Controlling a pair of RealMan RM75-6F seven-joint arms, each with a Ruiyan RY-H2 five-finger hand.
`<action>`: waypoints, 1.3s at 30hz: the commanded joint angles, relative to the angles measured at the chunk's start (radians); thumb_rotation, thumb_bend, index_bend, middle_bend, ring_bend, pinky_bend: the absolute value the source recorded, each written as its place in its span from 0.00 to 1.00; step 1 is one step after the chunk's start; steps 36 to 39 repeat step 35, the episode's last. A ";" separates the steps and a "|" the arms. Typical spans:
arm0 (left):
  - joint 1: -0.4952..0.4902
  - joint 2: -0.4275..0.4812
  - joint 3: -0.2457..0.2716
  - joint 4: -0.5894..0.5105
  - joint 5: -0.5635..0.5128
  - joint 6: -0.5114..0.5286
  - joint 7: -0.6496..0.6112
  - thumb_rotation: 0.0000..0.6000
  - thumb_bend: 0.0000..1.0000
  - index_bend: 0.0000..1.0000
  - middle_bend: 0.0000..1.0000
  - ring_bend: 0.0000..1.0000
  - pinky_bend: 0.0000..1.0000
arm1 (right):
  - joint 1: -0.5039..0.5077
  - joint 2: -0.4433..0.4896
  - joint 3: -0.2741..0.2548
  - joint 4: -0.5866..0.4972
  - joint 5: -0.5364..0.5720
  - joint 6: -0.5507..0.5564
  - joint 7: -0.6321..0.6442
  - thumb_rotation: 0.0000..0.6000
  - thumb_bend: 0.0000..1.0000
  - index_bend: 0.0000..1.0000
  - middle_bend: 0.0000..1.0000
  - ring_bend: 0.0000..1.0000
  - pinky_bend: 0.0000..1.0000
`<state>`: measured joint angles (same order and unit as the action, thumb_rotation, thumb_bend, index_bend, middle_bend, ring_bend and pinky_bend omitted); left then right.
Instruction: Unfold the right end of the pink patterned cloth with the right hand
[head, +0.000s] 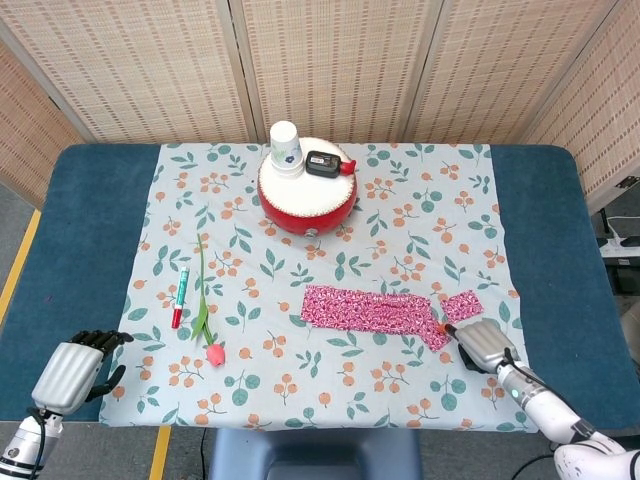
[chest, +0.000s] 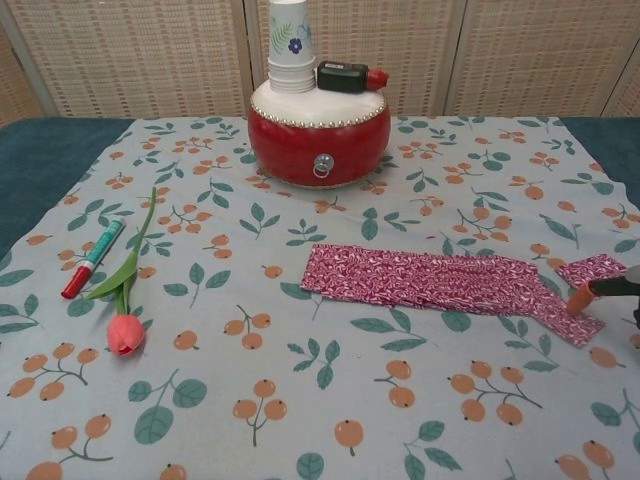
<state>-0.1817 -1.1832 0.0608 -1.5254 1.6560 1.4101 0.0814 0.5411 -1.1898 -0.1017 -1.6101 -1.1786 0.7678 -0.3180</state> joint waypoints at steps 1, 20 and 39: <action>0.000 0.001 0.001 -0.002 0.001 0.000 0.001 1.00 0.37 0.33 0.39 0.36 0.41 | -0.002 0.022 -0.015 -0.017 0.006 -0.002 -0.022 1.00 0.86 0.40 0.83 0.78 0.66; 0.000 0.002 0.001 -0.003 0.001 0.000 0.000 1.00 0.37 0.33 0.39 0.36 0.41 | -0.040 0.143 -0.051 -0.124 0.020 0.065 -0.058 1.00 0.86 0.46 0.83 0.77 0.64; -0.003 -0.001 -0.001 0.003 -0.002 -0.007 -0.006 1.00 0.37 0.33 0.39 0.37 0.41 | -0.315 -0.049 0.041 0.108 -0.381 0.718 0.273 1.00 0.26 0.01 0.08 0.04 0.36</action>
